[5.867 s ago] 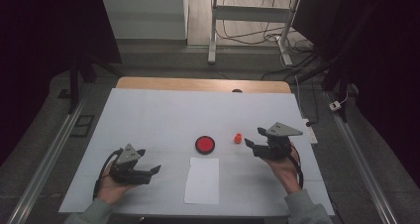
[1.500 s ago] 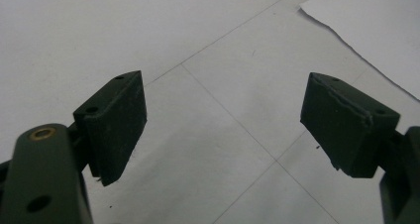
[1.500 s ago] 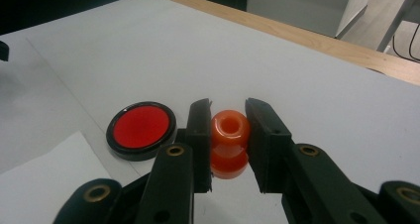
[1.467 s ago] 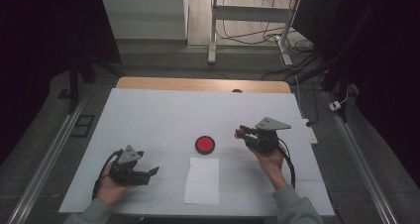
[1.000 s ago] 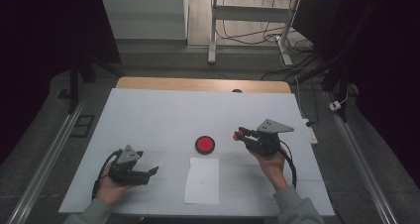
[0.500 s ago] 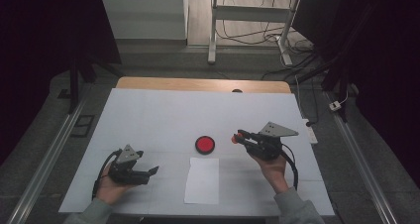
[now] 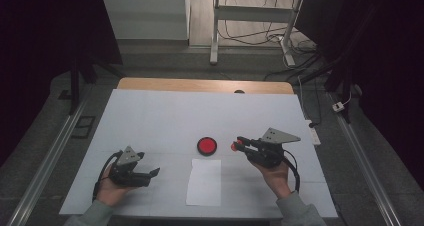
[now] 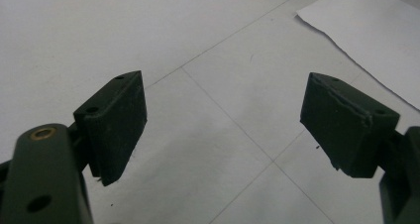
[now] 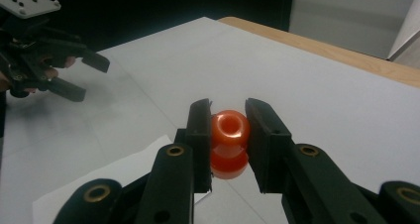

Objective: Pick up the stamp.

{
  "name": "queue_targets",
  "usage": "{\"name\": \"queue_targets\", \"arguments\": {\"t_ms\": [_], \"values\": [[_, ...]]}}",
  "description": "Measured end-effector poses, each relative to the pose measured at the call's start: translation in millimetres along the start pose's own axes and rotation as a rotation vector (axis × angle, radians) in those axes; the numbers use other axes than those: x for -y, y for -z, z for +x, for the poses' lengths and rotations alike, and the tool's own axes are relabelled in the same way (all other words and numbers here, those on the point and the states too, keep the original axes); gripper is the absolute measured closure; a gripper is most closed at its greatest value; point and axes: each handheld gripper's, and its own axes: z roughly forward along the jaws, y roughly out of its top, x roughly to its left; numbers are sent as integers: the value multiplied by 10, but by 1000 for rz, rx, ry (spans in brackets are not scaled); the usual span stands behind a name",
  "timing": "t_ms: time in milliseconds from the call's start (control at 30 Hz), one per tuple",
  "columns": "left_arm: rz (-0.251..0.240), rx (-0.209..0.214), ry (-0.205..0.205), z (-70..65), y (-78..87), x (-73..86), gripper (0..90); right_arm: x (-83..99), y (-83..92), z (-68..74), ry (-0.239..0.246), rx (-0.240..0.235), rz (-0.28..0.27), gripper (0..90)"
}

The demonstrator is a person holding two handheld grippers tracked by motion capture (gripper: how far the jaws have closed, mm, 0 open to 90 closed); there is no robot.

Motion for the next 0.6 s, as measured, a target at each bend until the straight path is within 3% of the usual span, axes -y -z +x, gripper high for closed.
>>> {"name": "queue_targets", "arguments": {"t_ms": [600], "values": [[3, 0, -1, 0, 13, 8, 182, 37, -111, 197, 18, -69, 34, 716]]}}
